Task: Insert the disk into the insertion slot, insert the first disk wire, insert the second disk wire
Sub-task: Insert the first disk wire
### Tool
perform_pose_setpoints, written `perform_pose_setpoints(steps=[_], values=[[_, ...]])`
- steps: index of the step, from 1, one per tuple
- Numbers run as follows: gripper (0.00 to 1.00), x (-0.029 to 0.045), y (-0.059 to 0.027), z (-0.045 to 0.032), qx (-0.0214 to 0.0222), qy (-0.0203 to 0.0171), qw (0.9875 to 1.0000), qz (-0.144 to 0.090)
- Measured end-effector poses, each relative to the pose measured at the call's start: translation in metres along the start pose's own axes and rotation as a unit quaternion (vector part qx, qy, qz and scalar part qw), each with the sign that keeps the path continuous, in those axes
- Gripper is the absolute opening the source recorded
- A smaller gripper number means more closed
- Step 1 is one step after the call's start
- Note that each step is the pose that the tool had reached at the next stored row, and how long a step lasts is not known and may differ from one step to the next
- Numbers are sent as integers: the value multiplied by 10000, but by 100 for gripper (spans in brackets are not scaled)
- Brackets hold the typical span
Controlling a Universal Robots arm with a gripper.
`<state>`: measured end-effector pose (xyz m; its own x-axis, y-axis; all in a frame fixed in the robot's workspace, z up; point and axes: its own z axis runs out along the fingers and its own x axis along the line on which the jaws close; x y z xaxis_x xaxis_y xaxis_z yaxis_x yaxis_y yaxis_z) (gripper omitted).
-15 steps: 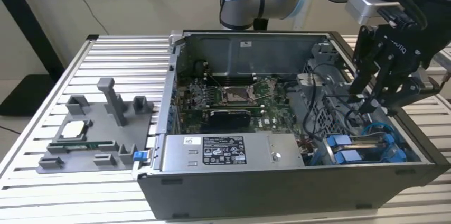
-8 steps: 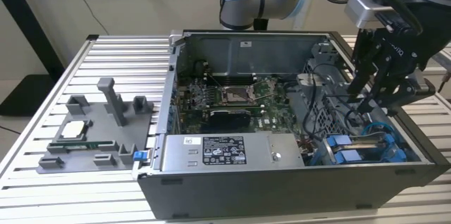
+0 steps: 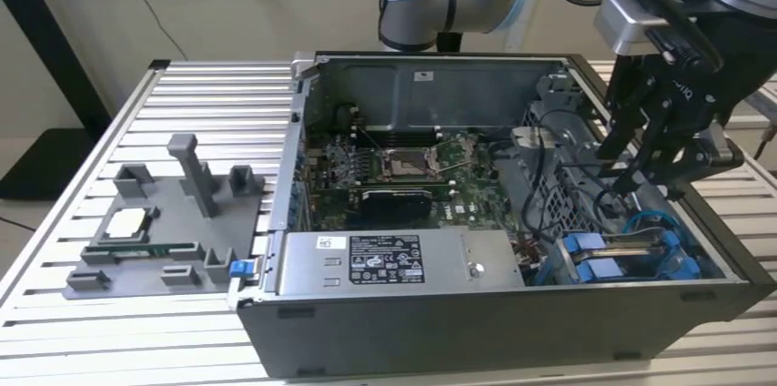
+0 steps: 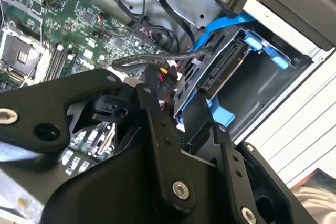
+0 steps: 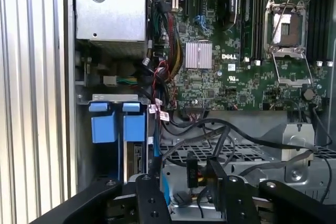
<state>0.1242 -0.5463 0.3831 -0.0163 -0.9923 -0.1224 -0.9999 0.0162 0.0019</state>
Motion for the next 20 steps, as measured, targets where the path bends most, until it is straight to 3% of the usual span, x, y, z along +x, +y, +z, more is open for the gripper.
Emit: perform_pose_setpoints(steps=[8,9,20], values=[[100,1,-1,9,2,-10,10000,-1],[0,1,-1,8,2,-11,10000,-1],[0,1,0,9,2,-16,10000,-1]])
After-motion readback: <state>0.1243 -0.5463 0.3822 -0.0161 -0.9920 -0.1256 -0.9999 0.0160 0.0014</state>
